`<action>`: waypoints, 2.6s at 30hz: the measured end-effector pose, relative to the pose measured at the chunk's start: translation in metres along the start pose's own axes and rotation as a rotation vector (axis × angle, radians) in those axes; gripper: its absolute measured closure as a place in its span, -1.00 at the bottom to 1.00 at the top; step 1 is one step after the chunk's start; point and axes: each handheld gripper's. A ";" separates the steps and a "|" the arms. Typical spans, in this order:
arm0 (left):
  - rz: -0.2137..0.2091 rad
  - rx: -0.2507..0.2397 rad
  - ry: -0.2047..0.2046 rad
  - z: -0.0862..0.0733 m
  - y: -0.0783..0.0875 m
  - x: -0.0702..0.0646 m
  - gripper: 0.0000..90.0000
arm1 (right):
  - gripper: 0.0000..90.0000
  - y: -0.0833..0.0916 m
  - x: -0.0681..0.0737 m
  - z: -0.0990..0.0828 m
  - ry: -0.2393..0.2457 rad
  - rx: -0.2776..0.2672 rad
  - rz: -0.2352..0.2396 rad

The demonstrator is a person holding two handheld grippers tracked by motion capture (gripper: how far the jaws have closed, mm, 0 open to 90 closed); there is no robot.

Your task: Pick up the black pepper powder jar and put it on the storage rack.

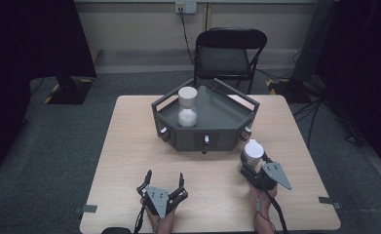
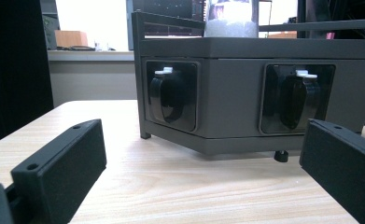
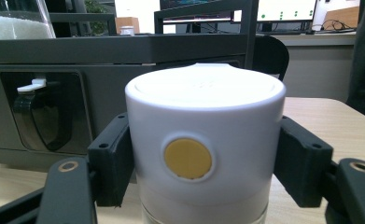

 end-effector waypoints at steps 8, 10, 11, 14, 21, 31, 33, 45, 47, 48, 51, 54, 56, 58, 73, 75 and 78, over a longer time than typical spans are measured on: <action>0.000 0.000 0.001 0.000 0.000 0.000 -1.00 | -0.34 0.000 0.000 0.003 -0.003 0.009 0.001; 0.000 0.000 0.001 0.000 0.000 0.000 -1.00 | -0.34 0.000 -0.002 0.004 -0.006 0.012 0.005; 0.001 0.000 0.001 0.000 0.000 0.000 -1.00 | -0.34 0.000 -0.002 0.005 -0.009 0.013 0.007; 0.002 0.000 0.000 0.000 0.000 0.000 -1.00 | -0.34 0.001 -0.003 0.007 -0.015 0.013 0.015; 0.003 0.000 0.000 0.000 0.000 0.000 -1.00 | -0.34 0.002 -0.004 0.013 -0.011 0.020 0.027; 0.009 0.000 -0.001 0.000 0.000 -0.001 -1.00 | -0.34 0.006 -0.007 0.020 -0.003 0.023 0.043; 0.009 0.000 -0.001 0.000 0.000 -0.001 -1.00 | -0.34 0.007 -0.007 0.023 -0.006 0.021 0.048; 0.009 0.000 -0.001 0.000 0.000 -0.001 -1.00 | -0.33 0.010 -0.013 0.050 0.016 0.019 0.120; 0.009 0.000 0.000 0.000 0.000 -0.001 -1.00 | -0.33 0.010 -0.015 0.055 0.018 0.018 0.135; 0.009 0.000 0.000 0.000 0.000 -0.001 -1.00 | -0.33 0.010 -0.015 0.057 0.023 0.013 0.142; 0.009 0.000 0.000 0.000 0.000 -0.001 -1.00 | -0.33 0.008 -0.019 0.065 0.019 0.002 0.161; 0.009 0.000 0.000 0.000 0.000 -0.001 -1.00 | -0.33 0.004 -0.022 0.074 0.028 -0.001 0.175; 0.009 0.000 0.000 0.000 0.000 -0.001 -1.00 | -0.33 0.001 -0.024 0.081 0.034 -0.001 0.186; 0.009 0.000 0.000 0.000 0.000 -0.001 -1.00 | -0.33 -0.002 -0.026 0.089 0.044 0.001 0.198; 0.010 0.000 0.000 0.000 0.000 -0.001 -1.00 | -0.33 -0.038 -0.033 0.138 0.048 -0.018 0.245; 0.010 0.000 0.000 0.000 0.000 -0.001 -1.00 | -0.33 -0.045 -0.033 0.146 0.042 -0.024 0.241; 0.011 0.000 0.000 0.000 0.001 -0.002 -1.00 | -0.33 -0.056 -0.032 0.157 0.035 -0.026 0.229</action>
Point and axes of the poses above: each handheld gripper's, and its own axes: y roughly backward along the jaws, z roughly out of its top, x roughly to its left, and after that the axes turned 15 degrees about z, right-handed
